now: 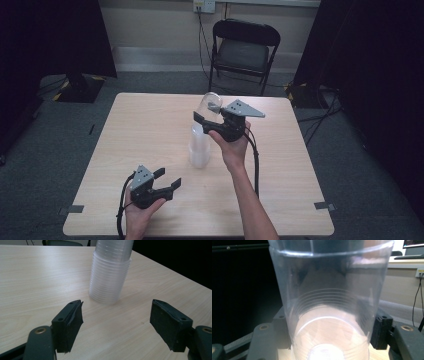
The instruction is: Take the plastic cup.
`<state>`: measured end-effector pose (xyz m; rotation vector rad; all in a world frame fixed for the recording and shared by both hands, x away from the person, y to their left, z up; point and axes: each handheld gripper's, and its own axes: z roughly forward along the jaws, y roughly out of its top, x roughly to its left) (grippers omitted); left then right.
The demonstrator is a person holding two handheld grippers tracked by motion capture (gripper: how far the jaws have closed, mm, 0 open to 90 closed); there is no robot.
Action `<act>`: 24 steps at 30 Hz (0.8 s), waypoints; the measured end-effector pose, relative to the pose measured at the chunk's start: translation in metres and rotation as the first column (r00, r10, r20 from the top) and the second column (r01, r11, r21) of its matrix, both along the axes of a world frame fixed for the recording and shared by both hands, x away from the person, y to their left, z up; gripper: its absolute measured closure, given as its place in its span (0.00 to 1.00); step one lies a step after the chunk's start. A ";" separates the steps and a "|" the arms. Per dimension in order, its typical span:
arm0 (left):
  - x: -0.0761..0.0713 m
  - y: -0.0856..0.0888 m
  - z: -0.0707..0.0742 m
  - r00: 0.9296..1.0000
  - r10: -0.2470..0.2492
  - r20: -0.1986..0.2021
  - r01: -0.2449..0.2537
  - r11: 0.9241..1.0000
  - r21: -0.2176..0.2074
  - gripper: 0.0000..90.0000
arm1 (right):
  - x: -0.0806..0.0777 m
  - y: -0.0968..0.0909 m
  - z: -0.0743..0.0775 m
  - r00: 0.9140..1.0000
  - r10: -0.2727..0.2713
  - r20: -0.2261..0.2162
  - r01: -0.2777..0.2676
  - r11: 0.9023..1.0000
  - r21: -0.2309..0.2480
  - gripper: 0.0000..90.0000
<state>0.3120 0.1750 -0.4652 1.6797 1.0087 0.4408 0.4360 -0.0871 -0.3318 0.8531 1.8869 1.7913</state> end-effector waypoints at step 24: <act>0.003 0.002 0.001 0.997 0.043 0.062 -0.042 0.999 -0.010 0.34 | -0.024 -0.038 0.001 0.999 -0.028 -0.027 0.030 0.997 0.070 0.40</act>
